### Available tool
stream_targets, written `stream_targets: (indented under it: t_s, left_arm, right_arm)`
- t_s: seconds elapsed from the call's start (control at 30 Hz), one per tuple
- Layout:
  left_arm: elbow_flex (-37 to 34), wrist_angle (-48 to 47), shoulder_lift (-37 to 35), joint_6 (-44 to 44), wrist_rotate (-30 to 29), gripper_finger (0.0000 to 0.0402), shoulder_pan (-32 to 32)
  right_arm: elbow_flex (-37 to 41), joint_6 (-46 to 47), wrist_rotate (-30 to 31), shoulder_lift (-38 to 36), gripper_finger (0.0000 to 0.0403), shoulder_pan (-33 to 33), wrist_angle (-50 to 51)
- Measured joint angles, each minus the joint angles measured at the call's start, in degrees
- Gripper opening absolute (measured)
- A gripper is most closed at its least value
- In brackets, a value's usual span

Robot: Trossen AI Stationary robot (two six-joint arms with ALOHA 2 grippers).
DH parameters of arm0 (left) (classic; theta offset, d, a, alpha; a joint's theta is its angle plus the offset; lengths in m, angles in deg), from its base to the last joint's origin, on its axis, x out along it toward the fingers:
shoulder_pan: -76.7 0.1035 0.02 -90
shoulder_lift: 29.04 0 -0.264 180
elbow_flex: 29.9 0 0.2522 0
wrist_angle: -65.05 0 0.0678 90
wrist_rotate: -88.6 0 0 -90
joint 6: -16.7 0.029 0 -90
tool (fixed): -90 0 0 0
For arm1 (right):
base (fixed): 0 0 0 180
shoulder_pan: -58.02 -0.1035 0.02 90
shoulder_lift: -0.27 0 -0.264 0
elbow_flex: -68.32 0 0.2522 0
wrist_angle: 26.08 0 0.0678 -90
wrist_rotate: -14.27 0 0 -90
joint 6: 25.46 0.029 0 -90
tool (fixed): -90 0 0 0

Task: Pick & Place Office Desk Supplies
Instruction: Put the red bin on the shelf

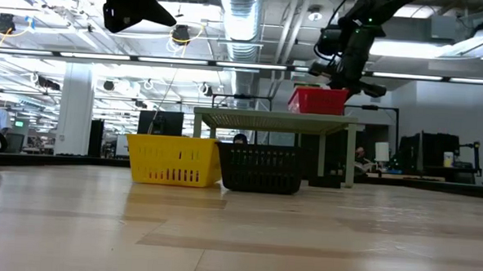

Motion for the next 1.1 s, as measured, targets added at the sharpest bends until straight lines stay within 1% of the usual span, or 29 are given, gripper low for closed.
stream_targets:
  t_s: [0.2, 0.57, 0.93, 1.1]
  left_arm:
    - [0.0, 0.0, 0.0, -0.17, 0.0, 0.0207, 0.0]
    - [0.0, 0.0, 0.0, -0.42, 0.0, 0.0207, 0.0]
    - [0.0, 0.02, 0.0, -0.44, 0.0, 0.0207, 0.0]
    - [0.0, 0.02, 0.0, -0.44, 0.0, 0.0207, 0.0]
  right_arm:
    - [0.02, 0.64, -0.11, -0.02, 0.0, -0.07, -1.97]
    - [0.02, 0.15, -0.24, 0.01, 0.0, 0.17, -0.95]
    - [1.79, -0.02, -0.35, 0.07, 0.0, -0.66, -1.12]
    - [1.9, 0.0, 0.04, 0.02, 0.0015, -1.86, -2.05]
